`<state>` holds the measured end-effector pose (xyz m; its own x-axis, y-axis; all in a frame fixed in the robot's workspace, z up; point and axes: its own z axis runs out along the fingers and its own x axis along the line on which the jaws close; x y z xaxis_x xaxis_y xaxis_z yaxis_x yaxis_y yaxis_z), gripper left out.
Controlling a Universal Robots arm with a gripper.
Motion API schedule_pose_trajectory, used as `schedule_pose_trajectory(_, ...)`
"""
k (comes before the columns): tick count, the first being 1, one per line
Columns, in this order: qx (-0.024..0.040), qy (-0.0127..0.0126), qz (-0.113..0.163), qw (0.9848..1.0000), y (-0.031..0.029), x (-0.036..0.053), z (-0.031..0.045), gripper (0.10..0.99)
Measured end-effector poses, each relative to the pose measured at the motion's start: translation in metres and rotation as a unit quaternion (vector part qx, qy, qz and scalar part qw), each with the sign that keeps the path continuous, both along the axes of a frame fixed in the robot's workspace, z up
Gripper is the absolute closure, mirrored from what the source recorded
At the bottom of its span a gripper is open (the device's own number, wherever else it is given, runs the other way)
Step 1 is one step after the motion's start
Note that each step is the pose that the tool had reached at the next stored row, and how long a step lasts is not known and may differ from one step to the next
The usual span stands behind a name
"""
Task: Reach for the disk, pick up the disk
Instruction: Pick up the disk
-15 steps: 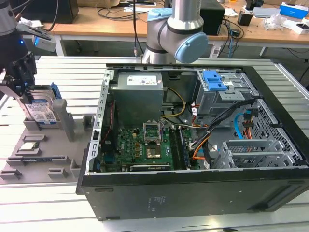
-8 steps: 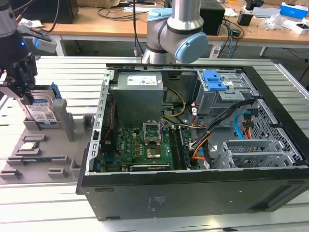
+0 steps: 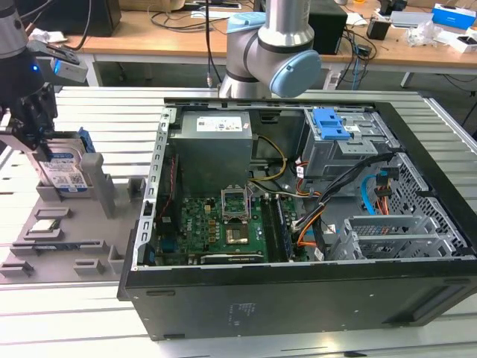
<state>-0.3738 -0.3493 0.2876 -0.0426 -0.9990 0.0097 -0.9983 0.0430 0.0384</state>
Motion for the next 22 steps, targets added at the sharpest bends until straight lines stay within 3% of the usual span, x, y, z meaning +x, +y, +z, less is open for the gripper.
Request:
schedule_pose_trajectory(2, 0.0001, -0.0001, 0.0, 1.0, 0.0001, 0.0, -0.0001, 0.722)
schedule_pose_trajectory(17, 0.0001, 0.0, 0.0, 1.0, 0.0001, 0.0, -0.0007, 0.722)
schedule_pose_trajectory(22, 0.0001, 0.0, 0.0, 1.0, 0.0001, 0.0003, 0.0051, 0.722)
